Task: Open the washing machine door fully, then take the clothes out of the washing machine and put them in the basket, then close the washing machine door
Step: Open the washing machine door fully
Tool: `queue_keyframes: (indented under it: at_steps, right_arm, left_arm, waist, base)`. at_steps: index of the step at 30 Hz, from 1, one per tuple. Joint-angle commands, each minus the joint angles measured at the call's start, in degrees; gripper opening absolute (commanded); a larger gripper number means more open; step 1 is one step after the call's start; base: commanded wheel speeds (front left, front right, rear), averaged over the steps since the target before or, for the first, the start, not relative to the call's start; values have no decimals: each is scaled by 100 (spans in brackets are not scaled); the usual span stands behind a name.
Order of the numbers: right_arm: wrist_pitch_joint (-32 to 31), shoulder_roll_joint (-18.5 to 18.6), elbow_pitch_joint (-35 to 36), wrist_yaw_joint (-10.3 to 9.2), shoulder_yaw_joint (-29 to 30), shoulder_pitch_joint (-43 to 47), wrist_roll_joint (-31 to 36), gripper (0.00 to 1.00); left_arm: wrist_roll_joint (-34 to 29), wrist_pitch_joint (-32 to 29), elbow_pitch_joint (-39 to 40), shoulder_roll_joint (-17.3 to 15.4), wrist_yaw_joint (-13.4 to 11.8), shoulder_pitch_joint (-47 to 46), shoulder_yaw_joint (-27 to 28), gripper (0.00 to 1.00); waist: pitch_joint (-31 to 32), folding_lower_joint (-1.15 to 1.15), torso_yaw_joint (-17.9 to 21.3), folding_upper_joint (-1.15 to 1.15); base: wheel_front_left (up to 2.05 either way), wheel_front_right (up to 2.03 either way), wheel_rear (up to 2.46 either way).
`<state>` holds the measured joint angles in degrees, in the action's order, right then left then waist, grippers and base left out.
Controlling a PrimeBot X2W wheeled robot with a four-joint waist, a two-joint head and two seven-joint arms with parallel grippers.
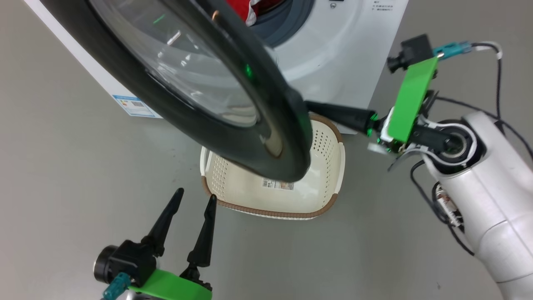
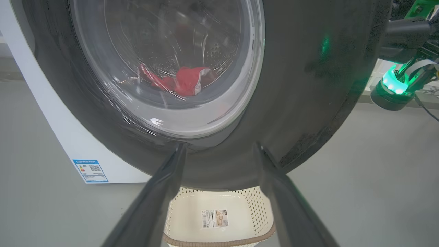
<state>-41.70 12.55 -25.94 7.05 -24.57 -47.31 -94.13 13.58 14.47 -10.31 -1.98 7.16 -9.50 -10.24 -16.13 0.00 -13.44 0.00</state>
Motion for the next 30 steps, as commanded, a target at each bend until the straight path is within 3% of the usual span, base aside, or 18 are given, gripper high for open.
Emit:
queue_keyframes:
  at_steps: [1, 14, 16, 17, 18, 21, 22, 30]
  right_arm:
    - [-95, -226, 195, 44, -122, 148, 33, 0]
    - [72, -267, 266, 44, -45, 210, 331, 3]
    - [120, -279, 247, 44, -6, 251, 322, 13]
    - [167, -272, 245, 44, 22, 269, 336, 25]
    - [229, -261, 246, 44, 51, 290, 361, 47]
    - [382, -229, 248, 44, 127, 400, 398, 92]
    - [434, -222, 255, 44, 148, 449, 408, 100]
    - [726, -157, 410, 44, 361, 963, 335, 100]
  left_arm:
    - [-80, 52, 140, -89, 33, 58, 207, 100]
    - [-46, 52, 155, -89, 33, 89, 249, 100]
    - [-42, 52, 151, -89, 33, 95, 272, 100]
    - [-41, 52, 148, -89, 33, 98, 283, 100]
    - [-42, 52, 145, -89, 33, 100, 294, 100]
    - [-68, 52, 130, -89, 33, 109, 339, 100]
    - [-81, 52, 126, -89, 33, 118, 360, 100]
    - [-155, 52, 94, -89, 33, 184, 513, 100]
  waist:
    - [30, 0, -8, 0]
    - [62, 0, -26, 0]
    - [81, 0, -11, 0]
    - [91, 0, -1, 0]
    - [100, 0, 10, 0]
    - [146, 0, 59, 0]
    - [164, 0, 83, 0]
    - [274, 0, 233, 0]
  base:
    - [0, 0, 0]
    - [0, 0, 0]
    - [0, 0, 0]
    - [0, 0, 0]
    - [0, 0, 0]
    - [0, 0, 0]
    - [0, 0, 0]
    - [0, 0, 0]
